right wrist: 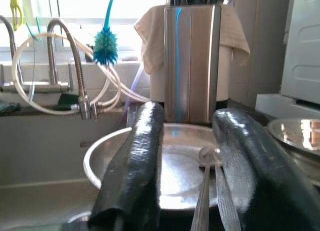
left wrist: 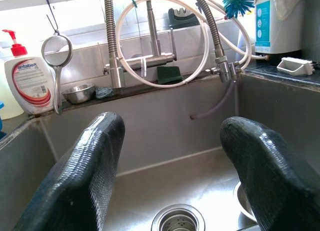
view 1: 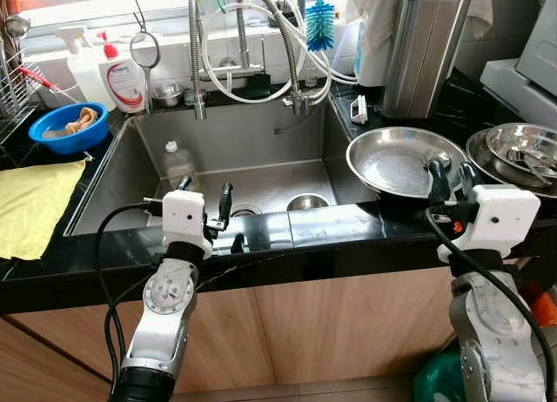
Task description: Kitchen organization
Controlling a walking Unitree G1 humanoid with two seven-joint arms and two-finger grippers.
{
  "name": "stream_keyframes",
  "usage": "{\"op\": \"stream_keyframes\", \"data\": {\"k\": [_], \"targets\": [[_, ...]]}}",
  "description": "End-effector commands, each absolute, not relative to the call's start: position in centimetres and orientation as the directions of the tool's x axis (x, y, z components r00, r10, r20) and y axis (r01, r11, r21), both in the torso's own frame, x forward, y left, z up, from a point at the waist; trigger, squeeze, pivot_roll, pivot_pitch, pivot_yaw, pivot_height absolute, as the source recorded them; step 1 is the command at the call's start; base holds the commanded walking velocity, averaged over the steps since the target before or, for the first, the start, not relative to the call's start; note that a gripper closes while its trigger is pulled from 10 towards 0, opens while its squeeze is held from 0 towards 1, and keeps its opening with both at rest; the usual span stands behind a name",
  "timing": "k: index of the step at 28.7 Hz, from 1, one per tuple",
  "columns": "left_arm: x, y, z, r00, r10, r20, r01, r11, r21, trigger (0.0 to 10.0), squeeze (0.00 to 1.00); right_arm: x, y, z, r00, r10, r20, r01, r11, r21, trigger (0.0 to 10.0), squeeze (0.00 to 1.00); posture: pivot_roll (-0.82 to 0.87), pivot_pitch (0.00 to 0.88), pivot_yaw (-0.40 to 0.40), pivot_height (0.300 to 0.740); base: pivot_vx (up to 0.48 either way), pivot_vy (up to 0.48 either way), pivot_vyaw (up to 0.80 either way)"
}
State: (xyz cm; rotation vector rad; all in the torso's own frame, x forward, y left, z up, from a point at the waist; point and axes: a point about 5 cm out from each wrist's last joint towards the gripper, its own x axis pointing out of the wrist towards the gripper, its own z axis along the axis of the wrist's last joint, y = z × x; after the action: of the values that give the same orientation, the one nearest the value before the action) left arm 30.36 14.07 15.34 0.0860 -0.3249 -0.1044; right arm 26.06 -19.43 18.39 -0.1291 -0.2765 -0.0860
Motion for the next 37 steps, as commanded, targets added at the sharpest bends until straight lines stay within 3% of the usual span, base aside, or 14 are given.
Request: {"op": "stream_keyframes", "data": {"k": [1,2,14,20,37], "targets": [[30.5,14.1,15.3,0.944,-0.119,0.309,0.091,0.99,0.105,10.0,0.0,26.0,-18.8,17.8,0.972,-0.035,0.233,0.068,0.988,-0.136,10.0,0.09,-0.15,0.0,0.091,0.74,0.0,0.0,0.0],[30.5,14.1,15.3,0.943,-0.12,0.309,0.092,0.99,0.105,10.0,0.0,26.1,-18.7,17.4,0.977,-0.026,0.212,0.059,0.987,-0.151,10.0,0.0,-0.15,0.0,0.09,0.74,0.0,0.0,0.0],[30.5,14.4,15.1,0.945,-0.117,0.305,0.086,0.99,0.112,10.0,0.0,26.5,-18.7,17.4,0.978,-0.041,0.206,0.069,0.989,-0.128,10.0,0.0,-0.15,0.0,0.088,0.74,0.0,0.0,0.0],[30.5,14.2,15.0,0.944,-0.124,0.305,0.094,0.989,0.112,10.0,0.0,26.3,-19.5,16.3,0.981,-0.119,0.153,0.14,0.981,-0.133,10.0,0.0,-0.15,0.0,0.088,0.74,0.0,0.0,0.0],[30.5,14.3,15.0,0.945,-0.116,0.304,0.086,0.99,0.109,10.0,0.0,26.6,-18.8,15.3,0.993,-0.078,0.091,0.088,0.989,-0.119,10.0,0.0,-0.14,0.0,0.079,0.74,0.0,0.0,0.0]]}}
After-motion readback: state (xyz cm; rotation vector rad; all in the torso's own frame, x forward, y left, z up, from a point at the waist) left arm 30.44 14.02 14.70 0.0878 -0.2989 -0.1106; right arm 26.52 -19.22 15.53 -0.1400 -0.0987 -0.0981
